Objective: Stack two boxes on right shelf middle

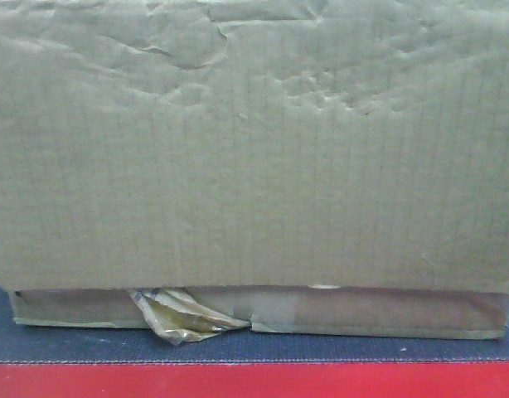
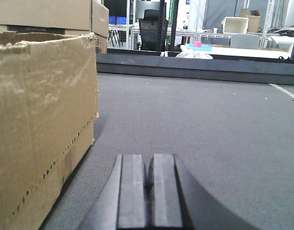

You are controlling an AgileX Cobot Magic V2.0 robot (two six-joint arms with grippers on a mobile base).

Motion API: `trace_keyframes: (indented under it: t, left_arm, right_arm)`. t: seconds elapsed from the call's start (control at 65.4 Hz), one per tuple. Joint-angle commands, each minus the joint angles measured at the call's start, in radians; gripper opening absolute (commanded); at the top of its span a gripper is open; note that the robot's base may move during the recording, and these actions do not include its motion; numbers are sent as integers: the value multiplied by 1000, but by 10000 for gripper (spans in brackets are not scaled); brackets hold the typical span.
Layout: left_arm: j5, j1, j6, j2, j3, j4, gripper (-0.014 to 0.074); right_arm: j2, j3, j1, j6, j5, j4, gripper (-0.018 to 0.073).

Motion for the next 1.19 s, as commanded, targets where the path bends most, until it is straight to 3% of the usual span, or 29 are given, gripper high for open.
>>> trace_keyframes:
  t: [0.0,0.199,0.321,0.689,0.78,0.918,0.995,1.178]
  left_arm:
    - [-13,-32,-60,-1,106,27,-111]
    - [-13,-32,-166,-1,372,29,-111]
    - [-61,-32,-187,-1,477,0,-111]
    - [-124,-32,-189,-1,554,-39,-101]
    - [-134,-32,-189,-1,554,-56,-10]
    - [-129,-32,-189,-1,549,-58,228]
    - [-122,-32,-189,-1,527,-61,311]
    - [-71,-32,-163,-19,387,-61,349]
  right_arm:
    - [-3,0,-5,-2,-18,4,-163]
    - [-3,0,-5,-2,-18,4,-163]
    - [-3,0,-5,-2,-18,4,-163]
    - [-3,0,-5,-2,-18,4,-163]
    - [-3,0,-5,-2,-18,4,-163]
    - [-3,0,-5,-2,-18,4,-163]
    - [-3,0,-5,-2,-18,4,-163]
    - [-3,0,-5,-2,-18,4,-163]
